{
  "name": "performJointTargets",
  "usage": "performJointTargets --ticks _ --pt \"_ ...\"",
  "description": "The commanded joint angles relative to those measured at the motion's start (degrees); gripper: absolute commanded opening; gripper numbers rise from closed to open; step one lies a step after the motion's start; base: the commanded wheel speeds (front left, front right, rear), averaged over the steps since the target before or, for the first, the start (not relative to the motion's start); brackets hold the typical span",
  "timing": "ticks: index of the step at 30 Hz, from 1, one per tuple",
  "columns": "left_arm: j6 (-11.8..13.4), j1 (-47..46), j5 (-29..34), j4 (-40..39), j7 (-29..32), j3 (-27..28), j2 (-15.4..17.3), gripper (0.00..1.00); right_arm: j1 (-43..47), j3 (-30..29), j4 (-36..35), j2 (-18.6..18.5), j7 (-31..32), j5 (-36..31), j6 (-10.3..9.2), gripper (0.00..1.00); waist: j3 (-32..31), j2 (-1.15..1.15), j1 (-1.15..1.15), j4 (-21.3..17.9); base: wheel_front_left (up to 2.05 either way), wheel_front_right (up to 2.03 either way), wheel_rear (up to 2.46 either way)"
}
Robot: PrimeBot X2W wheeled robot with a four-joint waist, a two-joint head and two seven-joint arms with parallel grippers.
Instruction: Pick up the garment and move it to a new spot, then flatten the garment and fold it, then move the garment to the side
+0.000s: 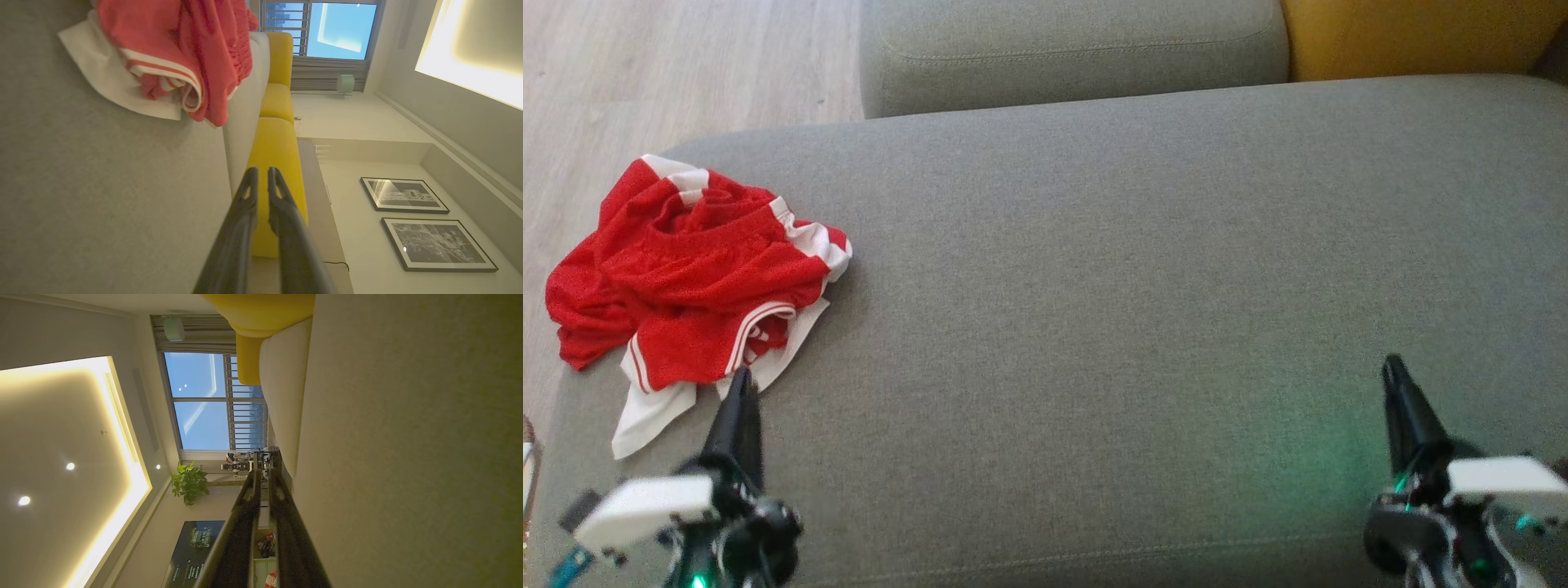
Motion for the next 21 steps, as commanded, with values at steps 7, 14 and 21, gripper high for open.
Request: performJointTargets --ticks 7,14,21 --pt "0.01 1.1 0.21 0.8 -0.84 -1.11 -0.27 1.0 0.8 1.05 1.0 0.23 -0.87 -0.35 -0.01 1.0 0.03 0.0 0.0 0.04 0.0 0.0 0.0" --pt "-0.01 0.98 3.07 -0.47 -2.08 -1.8 -0.2 1.0 0.76 1.86 -0.19 0.19 -2.06 -3.29 -0.01 1.0 0.03 0.0 0.0 0.15 0.0 0.0 0.0" --pt "-0.04 1.08 8.23 -1.93 -3.1 -2.11 -0.16 1.0 0.79 2.54 -1.46 0.15 -3.08 -9.43 -0.01 1.0 0.09 0.0 0.0 0.21 0.0 0.0 0.0"
